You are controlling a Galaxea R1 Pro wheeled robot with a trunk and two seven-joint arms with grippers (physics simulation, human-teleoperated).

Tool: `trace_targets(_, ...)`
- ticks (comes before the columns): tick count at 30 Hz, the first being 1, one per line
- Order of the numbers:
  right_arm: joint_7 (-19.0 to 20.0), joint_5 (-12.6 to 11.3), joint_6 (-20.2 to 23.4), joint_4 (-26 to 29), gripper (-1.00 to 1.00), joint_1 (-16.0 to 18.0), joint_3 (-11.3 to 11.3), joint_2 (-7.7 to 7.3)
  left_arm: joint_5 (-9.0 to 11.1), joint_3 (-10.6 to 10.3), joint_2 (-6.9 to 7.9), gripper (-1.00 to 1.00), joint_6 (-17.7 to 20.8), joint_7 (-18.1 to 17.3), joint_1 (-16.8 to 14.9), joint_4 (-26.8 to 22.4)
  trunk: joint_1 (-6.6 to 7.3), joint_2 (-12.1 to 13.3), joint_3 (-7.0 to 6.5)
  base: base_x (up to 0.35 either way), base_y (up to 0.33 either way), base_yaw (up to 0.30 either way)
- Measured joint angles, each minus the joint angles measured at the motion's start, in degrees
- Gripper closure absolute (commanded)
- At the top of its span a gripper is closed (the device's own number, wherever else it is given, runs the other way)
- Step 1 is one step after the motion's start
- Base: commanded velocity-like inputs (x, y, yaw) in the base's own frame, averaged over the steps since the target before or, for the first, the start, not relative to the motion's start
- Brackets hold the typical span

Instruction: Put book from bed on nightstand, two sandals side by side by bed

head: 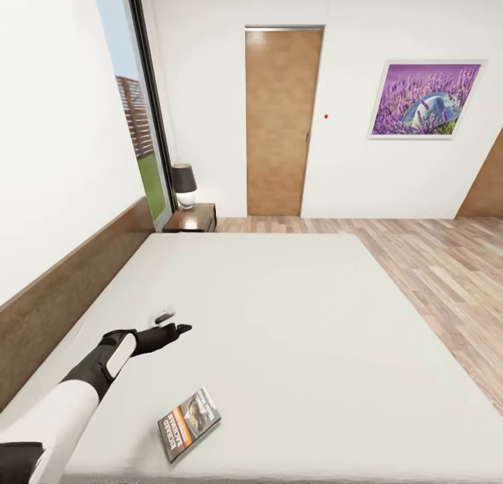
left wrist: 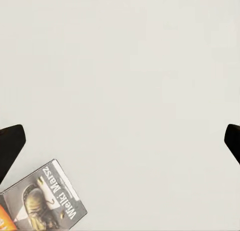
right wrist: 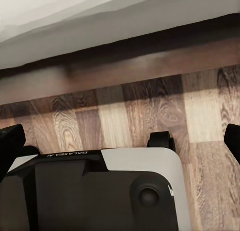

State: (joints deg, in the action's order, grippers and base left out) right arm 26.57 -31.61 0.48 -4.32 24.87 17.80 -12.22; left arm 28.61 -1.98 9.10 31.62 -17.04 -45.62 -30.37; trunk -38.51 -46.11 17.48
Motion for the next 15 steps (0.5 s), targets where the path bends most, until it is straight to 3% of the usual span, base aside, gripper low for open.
trace_targets(2,0.0,0.1,0.0,0.0,-1.00,0.0,0.0,0.00,-0.1,0.0,-0.09,-1.00,-1.5,2.2,0.0,1.3,0.00,0.0,0.17,0.000,0.000,0.000)
trace_targets(8,0.0,0.0,0.0,0.1,-1.00,0.0,0.0,0.00,0.0,-0.2,-0.37,-1.00,-3.0,16.8,-0.1,2.8,0.00,0.0,0.69,0.000,0.000,0.000)
trace_targets(11,0.1,-0.1,0.0,0.1,-1.00,0.0,0.0,0.00,-0.2,-0.2,-0.40,-1.00,-3.2,19.5,-0.1,2.9,0.00,0.0,0.96,0.000,0.000,0.000)
trace_targets(15,0.1,-0.1,0.0,0.1,-1.00,0.0,0.0,0.00,-0.2,-0.4,-0.96,-1.00,-3.1,20.1,-0.1,2.9,0.00,0.0,1.31,0.000,0.000,0.000)
